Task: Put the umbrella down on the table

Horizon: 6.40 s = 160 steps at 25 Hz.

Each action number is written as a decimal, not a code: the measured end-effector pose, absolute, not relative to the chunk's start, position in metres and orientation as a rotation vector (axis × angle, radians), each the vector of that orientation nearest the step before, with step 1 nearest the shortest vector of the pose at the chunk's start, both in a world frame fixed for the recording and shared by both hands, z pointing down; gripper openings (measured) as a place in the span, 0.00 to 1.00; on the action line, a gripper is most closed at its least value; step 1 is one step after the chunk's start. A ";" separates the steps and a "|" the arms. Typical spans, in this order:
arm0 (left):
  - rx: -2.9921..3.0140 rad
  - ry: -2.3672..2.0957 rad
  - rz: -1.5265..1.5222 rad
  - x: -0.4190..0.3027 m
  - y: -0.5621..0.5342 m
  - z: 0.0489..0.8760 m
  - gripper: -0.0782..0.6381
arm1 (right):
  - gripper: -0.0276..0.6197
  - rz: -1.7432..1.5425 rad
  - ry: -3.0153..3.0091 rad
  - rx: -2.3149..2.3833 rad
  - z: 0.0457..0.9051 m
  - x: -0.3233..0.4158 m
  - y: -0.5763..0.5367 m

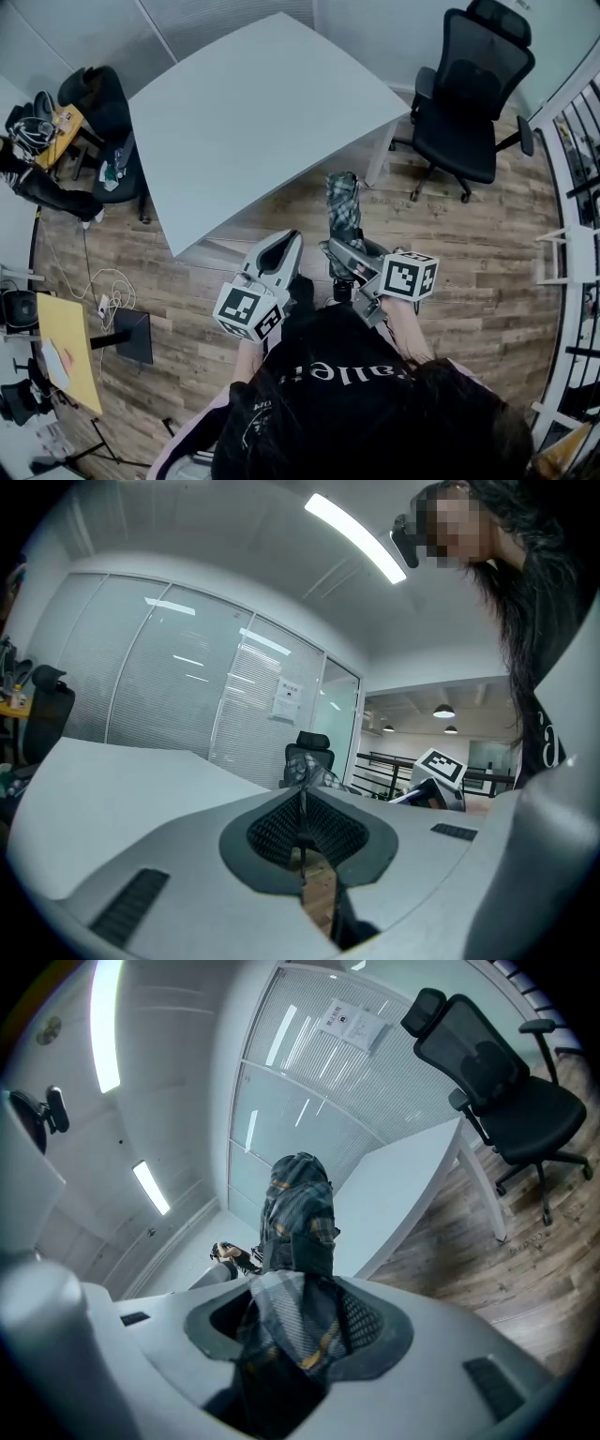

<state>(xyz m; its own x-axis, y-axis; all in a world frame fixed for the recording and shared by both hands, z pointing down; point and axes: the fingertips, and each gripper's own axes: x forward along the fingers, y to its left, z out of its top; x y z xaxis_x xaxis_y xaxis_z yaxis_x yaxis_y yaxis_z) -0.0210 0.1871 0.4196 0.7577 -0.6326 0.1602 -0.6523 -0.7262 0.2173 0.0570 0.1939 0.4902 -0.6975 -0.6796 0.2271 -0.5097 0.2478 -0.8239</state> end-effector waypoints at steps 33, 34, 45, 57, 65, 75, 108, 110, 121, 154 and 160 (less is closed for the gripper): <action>2.801 -0.855 0.199 -0.032 -0.045 0.419 0.15 | 0.37 -1.481 2.242 -1.225 0.499 0.034 -0.024; 2.806 -0.853 0.208 -0.035 -0.055 0.421 0.15 | 0.37 -1.481 2.244 -1.233 0.500 0.032 -0.033; 2.790 -0.831 0.172 -0.062 -0.128 0.431 0.15 | 0.37 -1.491 2.254 -1.305 0.506 0.010 -0.104; 2.722 -0.900 0.155 -0.071 -0.140 0.441 0.15 | 0.37 -1.532 2.309 -1.280 0.509 0.009 -0.125; 2.649 -1.052 0.153 -0.060 -0.173 0.443 0.15 | 0.37 -1.549 2.384 -1.222 0.513 0.040 -0.181; 2.562 -1.218 0.125 -0.029 -0.218 0.442 0.15 | 0.37 -1.590 2.550 -1.157 0.532 0.081 -0.252; 2.302 -1.511 0.137 -0.056 -0.250 0.464 0.15 | 0.37 -1.195 3.562 -1.436 0.712 0.102 -0.464; 2.284 -1.527 0.142 -0.060 -0.248 0.466 0.15 | 0.37 -1.224 3.529 -1.431 0.713 0.102 -0.466; 2.281 -1.535 0.146 -0.067 -0.243 0.466 0.15 | 0.49 -1.186 3.435 -1.476 0.708 0.102 -0.470; 2.455 -1.232 0.119 -0.090 -0.178 0.466 0.15 | 0.34 -0.928 2.950 -1.375 0.526 0.053 -0.264; 2.499 -1.153 0.132 -0.099 -0.161 0.468 0.15 | 0.29 -0.956 2.908 -1.392 0.525 0.028 -0.218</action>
<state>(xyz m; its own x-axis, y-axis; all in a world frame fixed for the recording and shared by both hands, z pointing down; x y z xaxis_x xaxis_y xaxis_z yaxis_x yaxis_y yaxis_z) -0.0993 -0.1605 0.4681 0.6584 -0.7128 0.2417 -0.7490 -0.5889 0.3035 0.0283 -0.2182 0.5249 -0.6373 -0.6450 0.4218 -0.7694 0.5019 -0.3951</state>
